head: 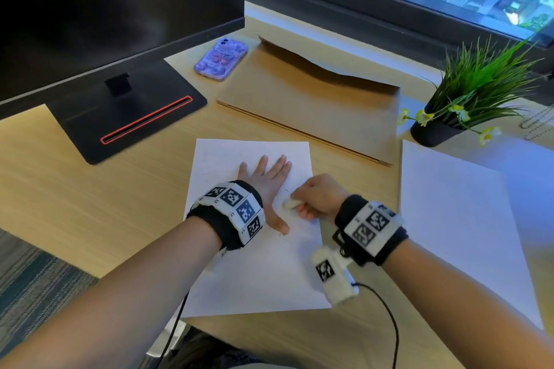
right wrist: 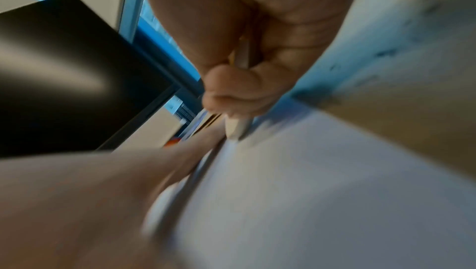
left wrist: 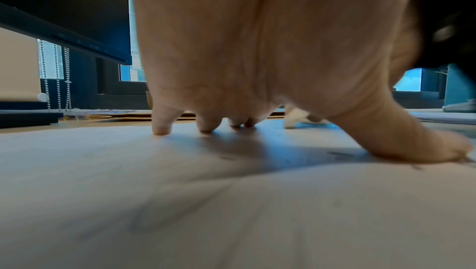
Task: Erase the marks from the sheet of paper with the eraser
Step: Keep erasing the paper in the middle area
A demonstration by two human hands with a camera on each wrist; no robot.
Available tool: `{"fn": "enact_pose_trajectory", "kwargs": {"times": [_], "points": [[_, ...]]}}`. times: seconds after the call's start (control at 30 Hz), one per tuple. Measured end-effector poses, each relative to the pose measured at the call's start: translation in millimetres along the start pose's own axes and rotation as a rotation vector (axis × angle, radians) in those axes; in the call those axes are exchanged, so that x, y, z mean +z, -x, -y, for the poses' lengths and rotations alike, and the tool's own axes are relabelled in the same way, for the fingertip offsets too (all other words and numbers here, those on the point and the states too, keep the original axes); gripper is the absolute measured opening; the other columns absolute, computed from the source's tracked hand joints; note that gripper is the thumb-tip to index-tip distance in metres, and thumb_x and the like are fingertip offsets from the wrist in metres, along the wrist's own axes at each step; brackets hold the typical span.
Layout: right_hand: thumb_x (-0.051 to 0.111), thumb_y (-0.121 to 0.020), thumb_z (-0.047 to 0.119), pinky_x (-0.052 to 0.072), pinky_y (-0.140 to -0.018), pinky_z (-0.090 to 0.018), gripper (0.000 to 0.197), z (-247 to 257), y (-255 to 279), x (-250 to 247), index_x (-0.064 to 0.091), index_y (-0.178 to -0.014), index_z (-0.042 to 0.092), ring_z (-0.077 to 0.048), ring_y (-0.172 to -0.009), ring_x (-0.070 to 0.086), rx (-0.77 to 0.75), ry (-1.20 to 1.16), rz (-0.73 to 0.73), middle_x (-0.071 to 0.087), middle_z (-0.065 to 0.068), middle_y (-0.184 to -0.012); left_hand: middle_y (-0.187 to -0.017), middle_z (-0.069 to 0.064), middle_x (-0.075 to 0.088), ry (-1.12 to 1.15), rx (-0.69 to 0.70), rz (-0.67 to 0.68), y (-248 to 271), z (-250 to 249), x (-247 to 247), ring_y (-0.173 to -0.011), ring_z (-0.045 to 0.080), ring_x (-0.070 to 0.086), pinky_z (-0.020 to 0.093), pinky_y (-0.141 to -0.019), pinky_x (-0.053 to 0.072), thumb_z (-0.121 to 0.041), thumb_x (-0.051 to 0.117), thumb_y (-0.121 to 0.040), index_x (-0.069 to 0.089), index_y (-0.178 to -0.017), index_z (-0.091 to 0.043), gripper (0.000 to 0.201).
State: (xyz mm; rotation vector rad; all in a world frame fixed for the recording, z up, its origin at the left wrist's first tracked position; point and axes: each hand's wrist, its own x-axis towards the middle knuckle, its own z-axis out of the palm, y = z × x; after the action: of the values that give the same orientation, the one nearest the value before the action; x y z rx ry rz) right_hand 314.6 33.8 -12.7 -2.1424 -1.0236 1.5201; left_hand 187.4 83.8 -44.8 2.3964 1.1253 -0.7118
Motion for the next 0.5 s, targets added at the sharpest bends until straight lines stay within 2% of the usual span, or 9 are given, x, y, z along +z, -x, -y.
{"fn": "enact_pose_trajectory", "kwargs": {"times": [0.1,0.17,0.23,0.33,0.37,0.5], "points": [[0.055,-0.093,0.009,0.045,-0.039,-0.022,0.010,12,-17,-18,0.056,-0.086,0.002,-0.012,-0.037,0.049,0.027,-0.188,-0.188,0.054,-0.008,-0.058,-0.153,-0.004,-0.030,0.013,-0.002,0.002,0,0,0,-0.143,0.028,-0.021,0.059,-0.112,-0.002,-0.065,0.069,-0.067,-0.024,-0.146,-0.018,0.131],[0.055,-0.093,0.010,0.043,-0.037,-0.019,0.008,12,-19,-17,0.056,-0.090,0.003,-0.011,-0.035,0.049,0.003,-0.196,-0.233,0.054,-0.008,-0.058,-0.153,-0.004,-0.030,0.013,-0.003,0.004,1,0,0,-0.142,0.028,-0.021,0.058,-0.112,-0.002,-0.064,0.069,-0.067,-0.024,-0.146,-0.018,0.130],[0.057,-0.092,0.010,0.042,-0.038,-0.020,0.010,3,-9,-7,0.056,-0.083,0.005,-0.012,-0.038,0.050,-0.029,-0.099,-0.185,0.056,-0.008,-0.058,-0.153,-0.005,-0.030,0.015,-0.004,0.006,1,0,0,-0.142,0.028,-0.022,0.058,-0.112,-0.002,-0.064,0.069,-0.067,-0.024,-0.146,-0.018,0.131],[0.061,-0.089,0.007,0.043,-0.039,-0.019,0.016,-8,10,3,0.057,-0.073,0.004,-0.012,-0.041,0.051,-0.023,0.021,-0.001,0.057,-0.009,-0.057,-0.153,-0.004,-0.030,0.002,-0.007,0.002,0,0,0,-0.142,0.029,-0.022,0.059,-0.111,-0.001,-0.065,0.070,-0.066,-0.024,-0.146,-0.018,0.132],[0.061,-0.089,0.007,0.044,-0.040,-0.019,0.017,-9,11,1,0.057,-0.072,0.004,-0.012,-0.042,0.051,-0.025,0.040,0.018,0.057,-0.009,-0.058,-0.153,-0.004,-0.030,-0.004,-0.007,0.005,-1,0,0,-0.142,0.029,-0.022,0.060,-0.111,0.000,-0.065,0.070,-0.066,-0.025,-0.146,-0.019,0.132],[0.057,-0.092,0.013,0.046,-0.044,-0.021,0.012,-2,-6,-21,0.059,-0.084,0.006,-0.012,-0.044,0.052,-0.054,0.000,-0.168,0.058,-0.007,-0.060,-0.153,-0.004,-0.030,0.006,0.003,0.024,0,0,-3,-0.142,0.030,-0.022,0.061,-0.110,-0.001,-0.062,0.072,-0.067,-0.022,-0.146,-0.027,0.128]]}}
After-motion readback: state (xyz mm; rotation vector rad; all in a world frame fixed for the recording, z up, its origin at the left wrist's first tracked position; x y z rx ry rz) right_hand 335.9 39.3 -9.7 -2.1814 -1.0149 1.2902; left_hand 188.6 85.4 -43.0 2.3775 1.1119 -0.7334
